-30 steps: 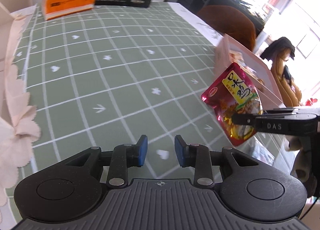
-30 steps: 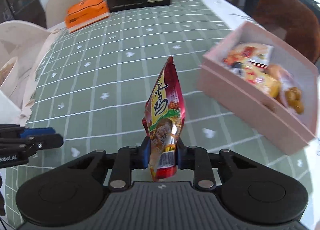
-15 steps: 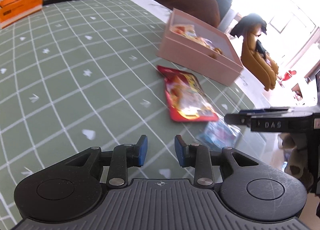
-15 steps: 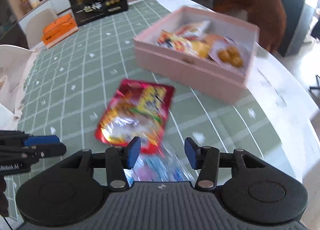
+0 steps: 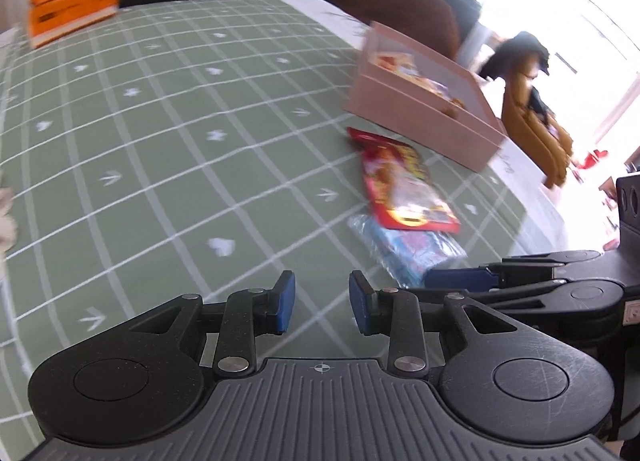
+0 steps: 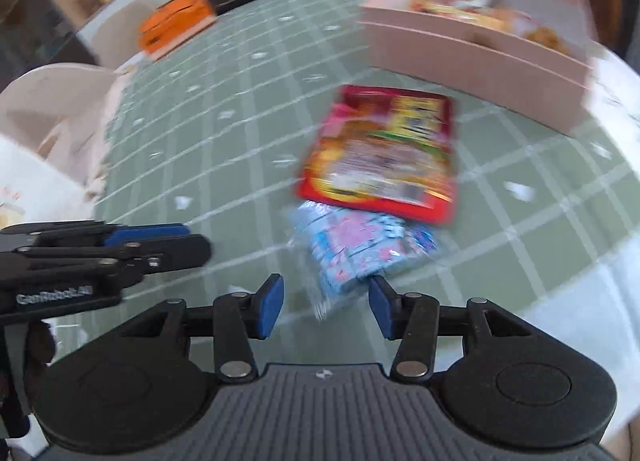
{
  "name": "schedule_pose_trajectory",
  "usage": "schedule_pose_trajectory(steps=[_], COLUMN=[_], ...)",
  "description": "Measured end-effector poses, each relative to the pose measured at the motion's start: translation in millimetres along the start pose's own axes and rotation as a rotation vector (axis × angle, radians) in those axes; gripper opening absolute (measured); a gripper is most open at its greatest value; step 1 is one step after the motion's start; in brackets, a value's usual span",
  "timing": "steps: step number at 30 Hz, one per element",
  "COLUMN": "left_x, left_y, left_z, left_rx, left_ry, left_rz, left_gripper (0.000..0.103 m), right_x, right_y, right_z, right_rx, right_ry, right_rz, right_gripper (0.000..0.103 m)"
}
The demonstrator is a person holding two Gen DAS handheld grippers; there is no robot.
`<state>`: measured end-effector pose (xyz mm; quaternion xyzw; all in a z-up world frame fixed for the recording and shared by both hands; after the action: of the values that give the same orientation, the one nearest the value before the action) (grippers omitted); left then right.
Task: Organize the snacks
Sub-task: 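Move the left gripper onto the blue-pink candy packet beside the red bag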
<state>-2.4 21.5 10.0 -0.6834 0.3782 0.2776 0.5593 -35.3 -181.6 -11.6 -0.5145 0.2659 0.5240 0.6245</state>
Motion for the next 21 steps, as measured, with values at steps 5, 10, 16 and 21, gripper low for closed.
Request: schedule_pose_trajectory(steps=[5, 10, 16, 21], left_x=[-9, 4, 12, 6], left_y=[-10, -25, -29, -24], left_z=[16, 4, -15, -1], left_rx=[-0.024, 0.018, 0.047, -0.004], left_ry=[-0.006, 0.027, 0.083, 0.084], left_rz=[-0.05, -0.044, -0.033, -0.037], left_gripper=[0.034, 0.034, 0.034, 0.034], right_x=[14, -13, -36, -13], right_y=[-6, -2, -11, -15], right_z=[26, 16, -33, -50], right_rx=[-0.078, -0.069, 0.097, 0.258], right_ry=[-0.048, -0.007, 0.158, 0.066], right_rz=[0.039, 0.021, -0.086, -0.061], right_gripper=[0.048, 0.048, 0.059, 0.047])
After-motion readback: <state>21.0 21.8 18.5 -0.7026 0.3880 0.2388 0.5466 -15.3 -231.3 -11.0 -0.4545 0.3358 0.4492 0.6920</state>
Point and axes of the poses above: each gripper's, at about its wrist camera, not at the fingertips, and x roughly the way its jaws point, z to its left, y to its underside, the point moved 4 cm from there along x, roughly the way its jaws point, and after that the axes turned 6 degrees about -y, right-handed, at the moved point
